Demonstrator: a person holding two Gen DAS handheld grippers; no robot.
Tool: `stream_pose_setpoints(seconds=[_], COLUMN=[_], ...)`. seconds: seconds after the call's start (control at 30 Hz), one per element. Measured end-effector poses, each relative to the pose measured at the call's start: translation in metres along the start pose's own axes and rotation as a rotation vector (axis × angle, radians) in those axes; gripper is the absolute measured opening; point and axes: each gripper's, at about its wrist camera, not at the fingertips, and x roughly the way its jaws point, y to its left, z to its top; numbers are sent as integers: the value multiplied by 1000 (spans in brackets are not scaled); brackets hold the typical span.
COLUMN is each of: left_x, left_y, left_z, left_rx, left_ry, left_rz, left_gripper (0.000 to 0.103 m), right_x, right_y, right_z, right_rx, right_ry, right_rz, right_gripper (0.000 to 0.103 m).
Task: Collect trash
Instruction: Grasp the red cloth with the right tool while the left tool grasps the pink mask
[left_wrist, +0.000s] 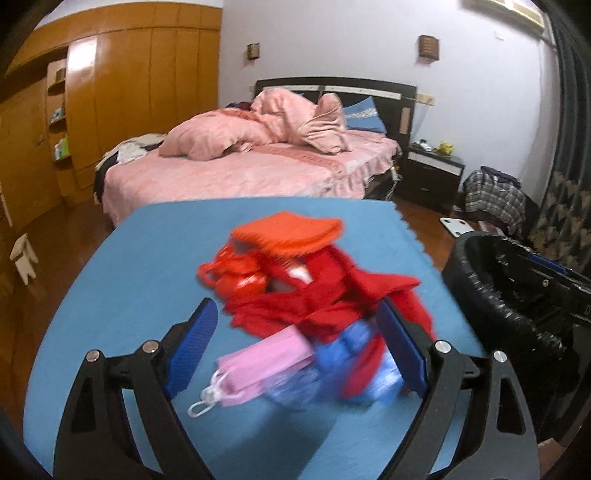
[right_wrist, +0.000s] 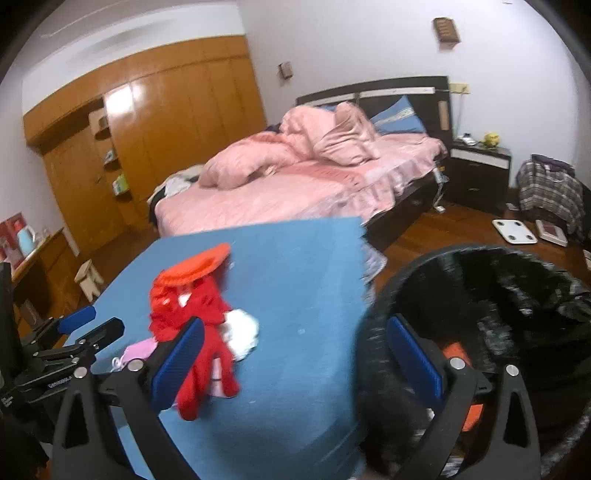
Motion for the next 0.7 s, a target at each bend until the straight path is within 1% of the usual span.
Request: stream_pose_setpoints(seconds=[0.07,0.17,0.23,0.5,0.57,0.6,0.63,0.67,0.7], left_x=[3,8,11,37,43,46,51,55,59], left_y=[12,25,30,40,42,43,44,44,44], left_z=[-6,-15,-22,-41,-42,-42,-42,-43,-44], left_rx=[-13,-29,-37,-71,-89,-98,-102,-103,-106], left_ry=[16,42,60,164,188,199,221,237,258], left_rz=[21,33,40,19,9,-1,-11,-18,-28], left_gripper=[85,85,83,79,72,64,58,48,41], right_x=[9,20,25,42,42,43,44,46,46], right_y=[13,29,33,42,45,46,47,48,50], right_z=[-3,-8,-11,-19,-21,-22,-23,-24,-24], right_rx=[-20,-56,-62,-81,-83,-87,-92,-97,-101], right_ry=[11,27,37,83,90,93,97,100,103], right_rz=[16,26,31,38,43,47,51,55,61], right_gripper=[96,93,89,81,80,79,78,78,77])
